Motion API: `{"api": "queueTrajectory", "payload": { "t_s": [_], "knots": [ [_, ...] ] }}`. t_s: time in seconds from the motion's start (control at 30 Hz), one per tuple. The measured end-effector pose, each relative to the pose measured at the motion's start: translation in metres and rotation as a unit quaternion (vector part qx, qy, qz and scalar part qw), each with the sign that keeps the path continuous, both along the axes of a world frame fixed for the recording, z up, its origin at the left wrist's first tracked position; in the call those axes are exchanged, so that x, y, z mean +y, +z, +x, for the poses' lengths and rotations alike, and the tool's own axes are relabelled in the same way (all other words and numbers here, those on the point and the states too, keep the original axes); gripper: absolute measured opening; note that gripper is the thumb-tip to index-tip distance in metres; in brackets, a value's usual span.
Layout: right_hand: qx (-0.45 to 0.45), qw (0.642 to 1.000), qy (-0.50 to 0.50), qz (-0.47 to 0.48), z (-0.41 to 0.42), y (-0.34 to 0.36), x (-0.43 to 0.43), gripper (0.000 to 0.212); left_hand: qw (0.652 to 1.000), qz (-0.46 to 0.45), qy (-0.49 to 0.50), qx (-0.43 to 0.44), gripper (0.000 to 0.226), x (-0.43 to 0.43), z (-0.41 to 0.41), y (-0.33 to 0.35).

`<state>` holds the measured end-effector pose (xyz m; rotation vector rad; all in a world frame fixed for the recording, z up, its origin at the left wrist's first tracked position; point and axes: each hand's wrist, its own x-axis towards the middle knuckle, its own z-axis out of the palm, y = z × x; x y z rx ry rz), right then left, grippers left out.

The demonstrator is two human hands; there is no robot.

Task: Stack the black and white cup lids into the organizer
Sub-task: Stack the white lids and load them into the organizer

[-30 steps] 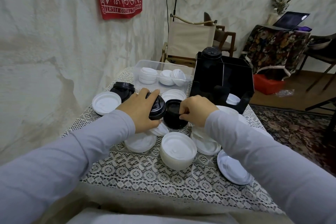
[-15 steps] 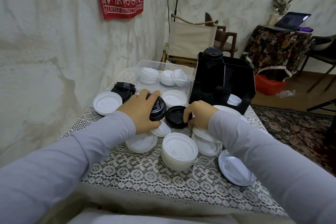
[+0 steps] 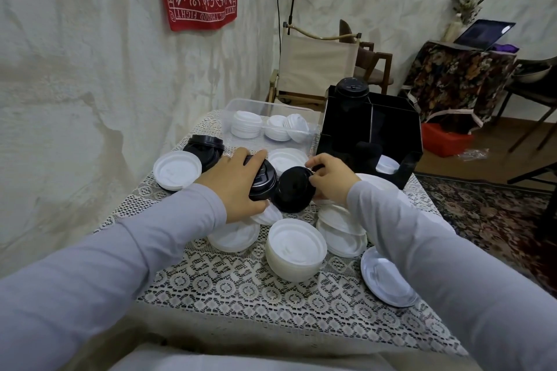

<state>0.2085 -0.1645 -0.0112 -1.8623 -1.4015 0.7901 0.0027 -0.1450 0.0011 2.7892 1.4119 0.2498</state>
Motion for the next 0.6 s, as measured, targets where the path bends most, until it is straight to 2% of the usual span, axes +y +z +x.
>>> {"api": "queueTrajectory", "payload": {
  "t_s": [0.13,0.3,0.37,0.43,0.53,0.6],
  "knots": [
    [-0.170,0.985,0.004,0.009,0.004,0.001,-0.003,0.020,1.000,-0.001,0.000,0.001,0.092,0.000,-0.001,0.000],
    [-0.257,0.966,0.008,-0.003,0.007,0.010,-0.009,0.019,1.000,0.003,-0.008,-0.009,0.091,-0.001,0.001,0.000],
    [-0.283,0.959,0.022,0.013,0.009,0.015,-0.006,0.029,1.000,0.002,-0.012,-0.019,0.090,-0.002,0.001,0.000],
    [-0.280,0.956,0.085,0.017,0.008,0.018,-0.004,0.043,0.999,0.005,-0.014,-0.029,0.088,-0.003,0.001,0.002],
    [-0.294,0.937,0.185,-0.042,0.001,0.015,0.000,0.074,0.999,0.004,-0.018,-0.039,0.089,-0.005,0.001,0.003],
    [-0.330,0.918,0.208,-0.076,-0.004,0.008,0.007,0.090,0.999,-0.004,-0.020,-0.046,0.093,-0.005,0.001,0.003]
  ]
}}
